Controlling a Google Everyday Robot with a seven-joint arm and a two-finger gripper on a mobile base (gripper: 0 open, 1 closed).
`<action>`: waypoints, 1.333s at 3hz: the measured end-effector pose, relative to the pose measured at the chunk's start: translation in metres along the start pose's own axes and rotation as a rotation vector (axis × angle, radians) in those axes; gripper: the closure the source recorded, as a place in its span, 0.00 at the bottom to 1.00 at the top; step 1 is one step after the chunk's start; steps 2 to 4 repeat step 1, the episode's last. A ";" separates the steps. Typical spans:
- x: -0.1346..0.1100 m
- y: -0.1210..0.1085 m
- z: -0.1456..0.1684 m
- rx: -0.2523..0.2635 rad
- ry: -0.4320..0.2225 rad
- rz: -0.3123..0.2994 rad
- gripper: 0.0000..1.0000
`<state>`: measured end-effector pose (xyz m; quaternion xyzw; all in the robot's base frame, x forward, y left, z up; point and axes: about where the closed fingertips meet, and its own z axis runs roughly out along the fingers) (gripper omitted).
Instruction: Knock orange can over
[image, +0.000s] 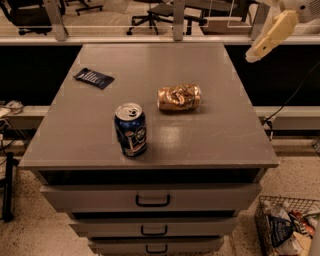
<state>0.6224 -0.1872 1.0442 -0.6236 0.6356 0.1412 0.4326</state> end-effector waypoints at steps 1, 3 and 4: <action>0.002 0.000 -0.005 0.009 -0.001 0.003 0.00; 0.002 0.000 -0.005 0.009 -0.001 0.003 0.00; 0.002 0.000 -0.005 0.009 -0.001 0.003 0.00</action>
Offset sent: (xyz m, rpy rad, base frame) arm 0.0000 0.0000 0.0000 0.0000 0.0000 0.0000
